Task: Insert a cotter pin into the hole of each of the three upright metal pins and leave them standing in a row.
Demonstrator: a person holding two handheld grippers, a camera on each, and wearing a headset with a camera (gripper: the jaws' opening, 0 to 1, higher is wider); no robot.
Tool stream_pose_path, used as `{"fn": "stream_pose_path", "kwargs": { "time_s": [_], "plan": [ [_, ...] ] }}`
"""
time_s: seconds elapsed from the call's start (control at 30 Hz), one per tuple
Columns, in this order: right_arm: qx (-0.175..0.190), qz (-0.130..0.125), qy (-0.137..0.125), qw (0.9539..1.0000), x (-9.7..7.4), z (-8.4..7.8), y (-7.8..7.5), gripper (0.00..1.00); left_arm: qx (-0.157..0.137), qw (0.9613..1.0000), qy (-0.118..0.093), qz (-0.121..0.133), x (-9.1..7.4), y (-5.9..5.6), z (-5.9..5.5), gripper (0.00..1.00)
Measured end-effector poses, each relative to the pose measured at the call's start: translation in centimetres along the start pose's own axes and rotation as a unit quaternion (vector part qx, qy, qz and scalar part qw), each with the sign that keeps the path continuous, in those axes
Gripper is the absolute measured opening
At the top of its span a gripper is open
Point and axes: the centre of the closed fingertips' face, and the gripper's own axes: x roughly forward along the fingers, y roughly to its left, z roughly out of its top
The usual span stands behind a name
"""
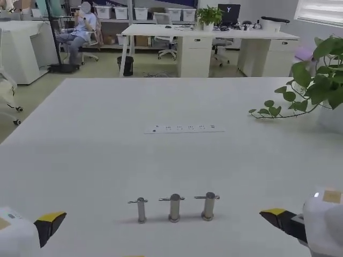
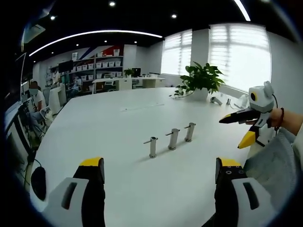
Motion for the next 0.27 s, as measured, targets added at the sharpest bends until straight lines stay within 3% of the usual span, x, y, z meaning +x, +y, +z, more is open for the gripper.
{"fn": "stream_pose_path", "kwargs": {
  "time_s": [0.13, 0.27],
  "plan": [
    [0.002, 0.000, -0.003, 1.0000, -0.1, 0.1, 0.0, 1.00, -0.002, 0.9999, 0.002, 0.010, -0.2, 0.4, -0.2, 0.97],
    [0.010, -0.010, -0.019, 0.9997, -0.3, 0.6, -0.3, 0.99, -0.028, 0.9988, -0.013, 0.038, -0.5, 1.2, 0.1, 0.90]
  ]
}}
